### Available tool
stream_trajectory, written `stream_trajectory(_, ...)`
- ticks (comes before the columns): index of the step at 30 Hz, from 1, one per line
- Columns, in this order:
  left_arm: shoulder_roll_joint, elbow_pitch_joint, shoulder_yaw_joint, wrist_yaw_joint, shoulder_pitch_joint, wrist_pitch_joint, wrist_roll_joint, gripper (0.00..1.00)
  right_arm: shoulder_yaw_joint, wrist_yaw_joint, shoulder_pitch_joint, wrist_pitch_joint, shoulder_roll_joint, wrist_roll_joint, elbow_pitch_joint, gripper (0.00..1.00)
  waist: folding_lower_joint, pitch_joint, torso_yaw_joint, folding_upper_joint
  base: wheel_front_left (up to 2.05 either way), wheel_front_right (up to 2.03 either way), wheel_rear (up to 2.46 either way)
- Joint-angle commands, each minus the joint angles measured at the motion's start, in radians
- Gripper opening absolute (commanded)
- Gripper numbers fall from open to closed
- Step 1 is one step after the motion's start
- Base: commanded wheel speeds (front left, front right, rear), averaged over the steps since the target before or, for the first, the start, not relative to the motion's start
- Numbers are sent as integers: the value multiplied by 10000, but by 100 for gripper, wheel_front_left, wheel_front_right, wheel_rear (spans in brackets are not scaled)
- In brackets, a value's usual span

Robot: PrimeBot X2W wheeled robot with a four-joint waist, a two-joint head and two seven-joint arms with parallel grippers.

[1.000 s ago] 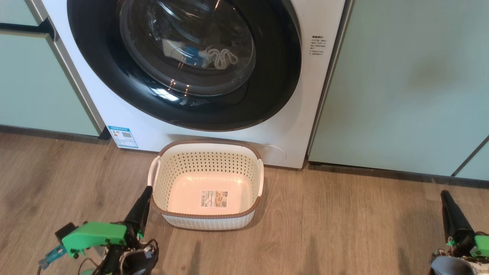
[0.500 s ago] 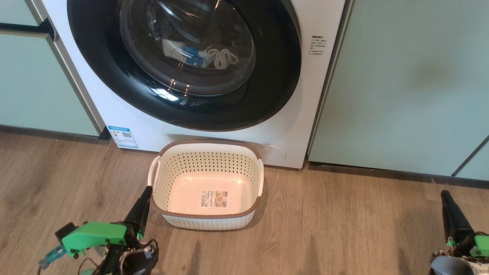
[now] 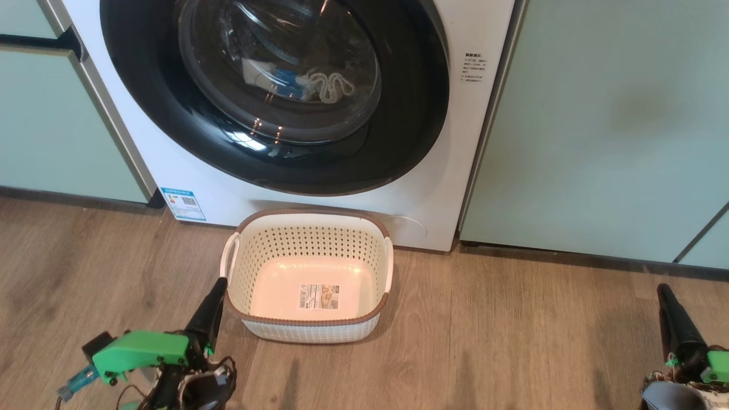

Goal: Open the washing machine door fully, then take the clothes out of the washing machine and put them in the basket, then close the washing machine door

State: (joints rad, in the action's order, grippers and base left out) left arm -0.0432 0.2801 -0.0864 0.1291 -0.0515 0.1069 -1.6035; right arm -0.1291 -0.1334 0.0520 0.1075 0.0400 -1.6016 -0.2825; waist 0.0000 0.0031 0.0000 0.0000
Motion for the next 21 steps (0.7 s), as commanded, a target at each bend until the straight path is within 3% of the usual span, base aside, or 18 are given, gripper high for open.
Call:
stream_trajectory(1, -70, -353, -270, 16, -564, 60, -55, 0, 158, 27, 559, 54, 102, -74, 378, 0, 0, 0, 0, 0, 0, 0, 0)
stream_trajectory(7, -70, -353, -270, 16, -564, 60, -55, 0, 158, 27, 559, 54, 102, -74, 378, 0, 0, 0, 0, 0, 0, 0, 0)
stream_trajectory(8, 0, 0, 0, 0, -1, -1, 1, 100, 0, 0, 1, -1, 0, 0, 1, 100, 0, 0, 0, 0, 0, 0, 0)
stream_trajectory(13, 101, 903, 9, -15, 632, -8, 5, 100, 74, -4, -647, -6, -155, 0, -901, 100, 0, 5, -1, 0, 0, 0, 0)
stream_trajectory(21, 72, 865, 85, -14, 442, -214, 162, 100, 162, -2, -542, -213, -141, 60, -773, 100, 0, 25, 2, 0, 0, 0, 0)
